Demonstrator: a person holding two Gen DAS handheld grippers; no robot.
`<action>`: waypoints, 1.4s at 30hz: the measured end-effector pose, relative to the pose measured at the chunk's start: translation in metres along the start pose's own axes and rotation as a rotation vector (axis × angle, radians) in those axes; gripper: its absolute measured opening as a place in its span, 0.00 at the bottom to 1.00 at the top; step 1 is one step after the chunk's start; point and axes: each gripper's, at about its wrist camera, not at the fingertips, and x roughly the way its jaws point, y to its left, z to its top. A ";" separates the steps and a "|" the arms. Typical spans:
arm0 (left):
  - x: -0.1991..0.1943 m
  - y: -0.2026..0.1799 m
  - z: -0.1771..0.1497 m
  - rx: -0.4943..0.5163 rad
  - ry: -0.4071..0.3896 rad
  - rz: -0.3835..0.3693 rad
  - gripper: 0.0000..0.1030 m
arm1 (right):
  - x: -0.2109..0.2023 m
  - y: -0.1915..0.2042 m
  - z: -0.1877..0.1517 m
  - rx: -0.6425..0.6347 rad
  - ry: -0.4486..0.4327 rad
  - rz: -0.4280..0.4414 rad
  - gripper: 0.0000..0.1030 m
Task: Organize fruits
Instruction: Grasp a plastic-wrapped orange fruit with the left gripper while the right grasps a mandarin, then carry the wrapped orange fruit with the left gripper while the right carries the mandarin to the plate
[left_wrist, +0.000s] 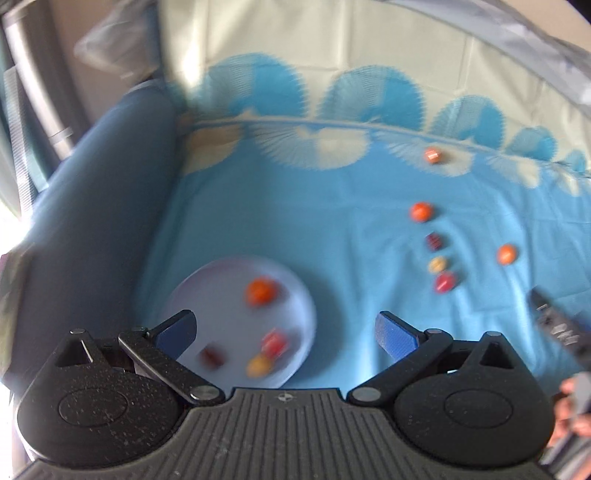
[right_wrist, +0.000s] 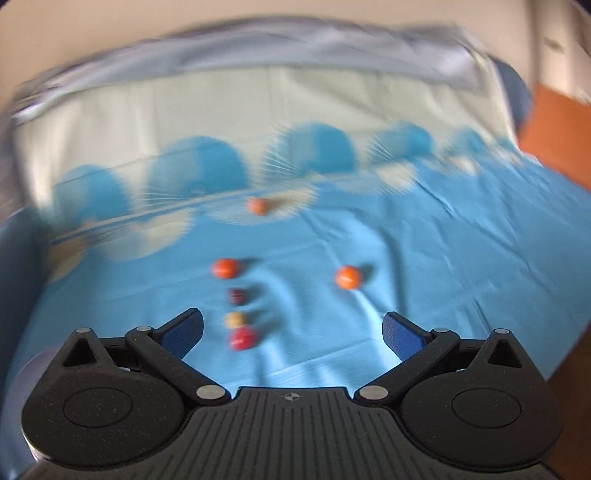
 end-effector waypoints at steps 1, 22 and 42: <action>0.011 -0.013 0.014 0.019 -0.009 -0.019 1.00 | 0.019 -0.007 0.000 0.029 0.015 -0.021 0.99; 0.376 -0.305 0.229 0.497 -0.086 -0.106 1.00 | 0.251 -0.048 -0.004 0.019 0.022 -0.296 0.99; 0.287 -0.225 0.234 0.316 -0.158 -0.179 0.38 | 0.222 -0.075 -0.001 0.185 -0.185 -0.309 0.33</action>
